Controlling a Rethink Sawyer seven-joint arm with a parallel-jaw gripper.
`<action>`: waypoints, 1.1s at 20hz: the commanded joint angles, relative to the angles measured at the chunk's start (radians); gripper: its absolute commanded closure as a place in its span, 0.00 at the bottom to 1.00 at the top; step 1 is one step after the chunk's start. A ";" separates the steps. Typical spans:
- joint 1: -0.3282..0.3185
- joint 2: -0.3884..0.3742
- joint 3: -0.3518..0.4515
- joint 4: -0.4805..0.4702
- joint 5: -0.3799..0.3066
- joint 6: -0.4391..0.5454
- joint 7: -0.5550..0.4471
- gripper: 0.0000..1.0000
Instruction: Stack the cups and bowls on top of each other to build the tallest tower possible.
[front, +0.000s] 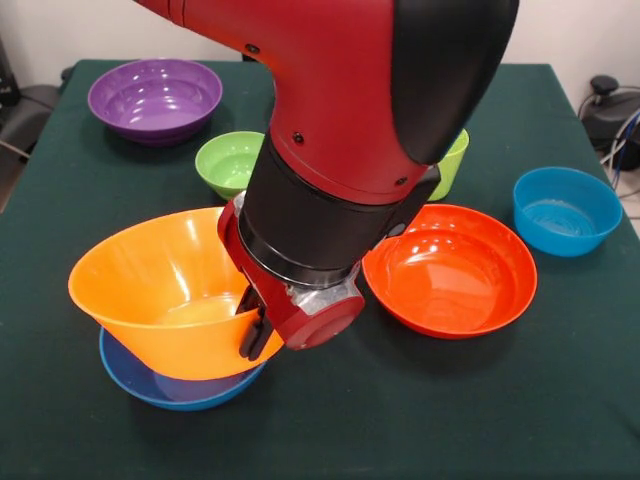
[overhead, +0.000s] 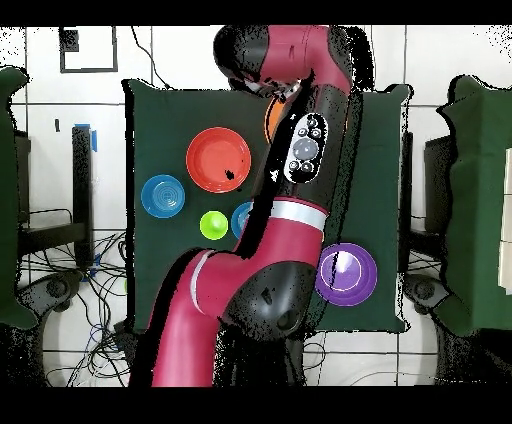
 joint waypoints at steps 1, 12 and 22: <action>-0.018 0.003 0.010 -0.005 0.003 0.032 -0.140 1.00; -0.044 0.046 -0.076 -0.066 0.050 0.046 -0.139 1.00; -0.076 0.093 -0.192 -0.110 0.169 0.031 -0.160 1.00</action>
